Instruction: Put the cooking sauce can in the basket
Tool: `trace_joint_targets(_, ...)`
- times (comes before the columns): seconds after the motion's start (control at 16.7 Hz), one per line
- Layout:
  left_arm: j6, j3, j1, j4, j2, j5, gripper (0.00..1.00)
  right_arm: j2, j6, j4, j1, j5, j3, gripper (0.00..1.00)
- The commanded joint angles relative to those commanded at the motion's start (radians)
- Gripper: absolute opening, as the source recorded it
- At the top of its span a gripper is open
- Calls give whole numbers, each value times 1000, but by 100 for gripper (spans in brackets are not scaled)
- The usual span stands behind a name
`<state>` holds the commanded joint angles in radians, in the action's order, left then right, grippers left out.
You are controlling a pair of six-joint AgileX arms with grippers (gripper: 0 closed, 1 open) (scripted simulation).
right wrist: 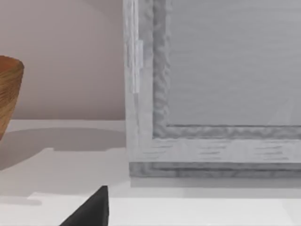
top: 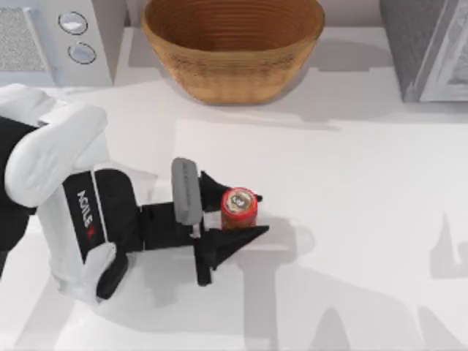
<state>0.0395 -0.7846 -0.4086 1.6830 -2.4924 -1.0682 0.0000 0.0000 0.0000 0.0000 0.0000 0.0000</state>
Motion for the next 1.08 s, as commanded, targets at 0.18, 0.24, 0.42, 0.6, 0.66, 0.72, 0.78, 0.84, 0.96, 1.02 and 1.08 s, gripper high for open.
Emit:
trace_joint_targets(0.18,0,0,0,0,0,0,10,0,0,0,0,0,0,100)
trace_joint_targets(0.24,0,0,0,0,0,0,2,0,0,0,0,0,0,100)
trace_joint_targets(0.42,0,0,0,0,0,0,0,0,0,0,0,0,0,100)
trace_joint_targets(0.6,0,0,0,0,0,0,0,0,0,0,0,0,0,100)
trace_joint_targets(0.66,0,0,0,0,0,0,0,0,0,0,0,0,0,100)
trace_joint_targets(0.72,0,0,0,0,0,0,0,0,0,0,0,0,0,100)
trace_joint_targets(0.78,2,0,2,0,-1,0,0,0,0,0,0,0,0,100)
trace_joint_targets(0.84,2,1,3,-1,0,0,0,0,0,0,0,0,0,100)
trace_joint_targets(0.96,5,30,13,-15,31,-15,0,0,0,0,0,0,0,100)
trace_joint_targets(1.02,6,55,24,-26,60,-24,0,0,0,0,0,0,0,100)
trace_joint_targets(1.08,8,83,36,-36,95,-34,0,0,0,0,0,0,0,100)
